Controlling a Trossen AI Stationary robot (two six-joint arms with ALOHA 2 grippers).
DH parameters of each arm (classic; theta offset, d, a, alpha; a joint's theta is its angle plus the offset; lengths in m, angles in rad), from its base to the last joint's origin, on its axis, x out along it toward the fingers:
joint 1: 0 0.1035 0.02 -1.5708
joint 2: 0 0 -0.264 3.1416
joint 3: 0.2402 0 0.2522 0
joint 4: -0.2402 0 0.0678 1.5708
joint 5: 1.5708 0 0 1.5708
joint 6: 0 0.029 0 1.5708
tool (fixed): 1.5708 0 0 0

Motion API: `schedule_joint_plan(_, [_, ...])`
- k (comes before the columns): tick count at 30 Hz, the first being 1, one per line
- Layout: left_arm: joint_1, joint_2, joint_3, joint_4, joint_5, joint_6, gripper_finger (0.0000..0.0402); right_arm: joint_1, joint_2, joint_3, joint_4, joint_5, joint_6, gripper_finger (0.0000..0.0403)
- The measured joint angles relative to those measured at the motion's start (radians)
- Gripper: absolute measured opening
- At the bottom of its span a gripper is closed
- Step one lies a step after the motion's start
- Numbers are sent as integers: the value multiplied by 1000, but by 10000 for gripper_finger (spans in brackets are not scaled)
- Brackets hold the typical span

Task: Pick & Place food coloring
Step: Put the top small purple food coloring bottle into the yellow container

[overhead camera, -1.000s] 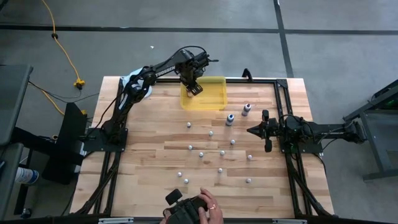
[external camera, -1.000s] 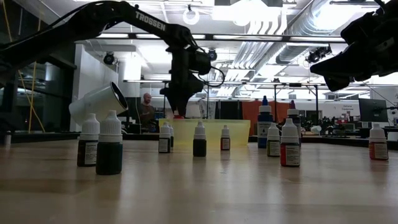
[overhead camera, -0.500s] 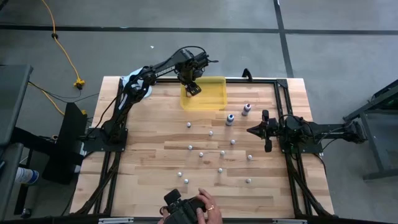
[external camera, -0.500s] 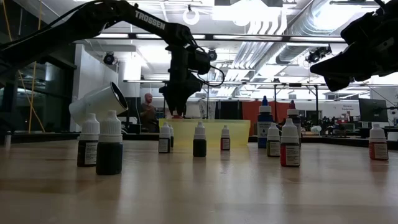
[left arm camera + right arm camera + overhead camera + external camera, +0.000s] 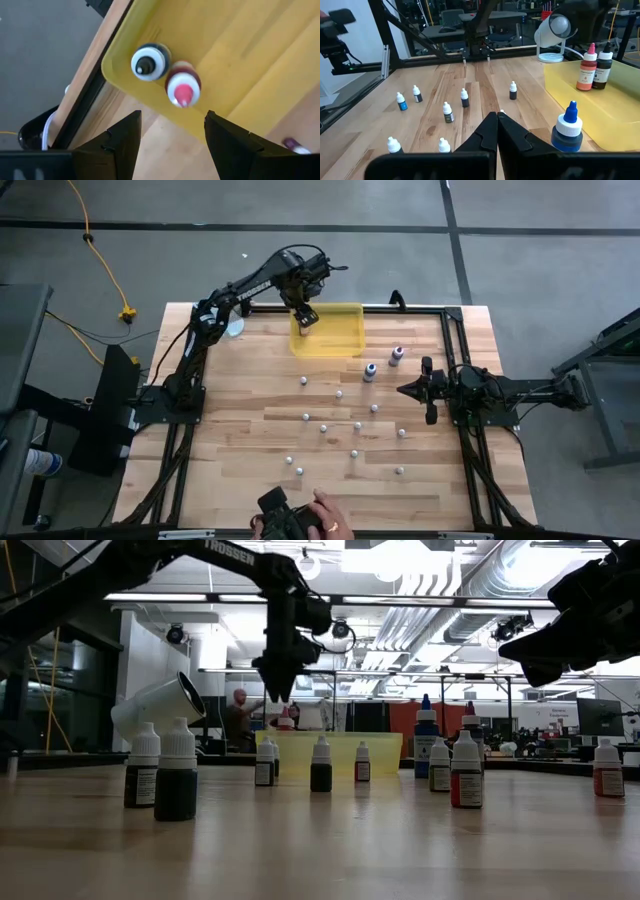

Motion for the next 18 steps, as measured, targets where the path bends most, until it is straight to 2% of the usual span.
schedule_joint_plan(10, [-83, -85, 1, -101, 101, 57, 207, 0, 0, 0, 0, 0, 0, 0])
schedule_joint_plan(18, [-187, -106, 1, -99, 145, -46, 207, 0, 0, 0, 0, 0, 0, 0])
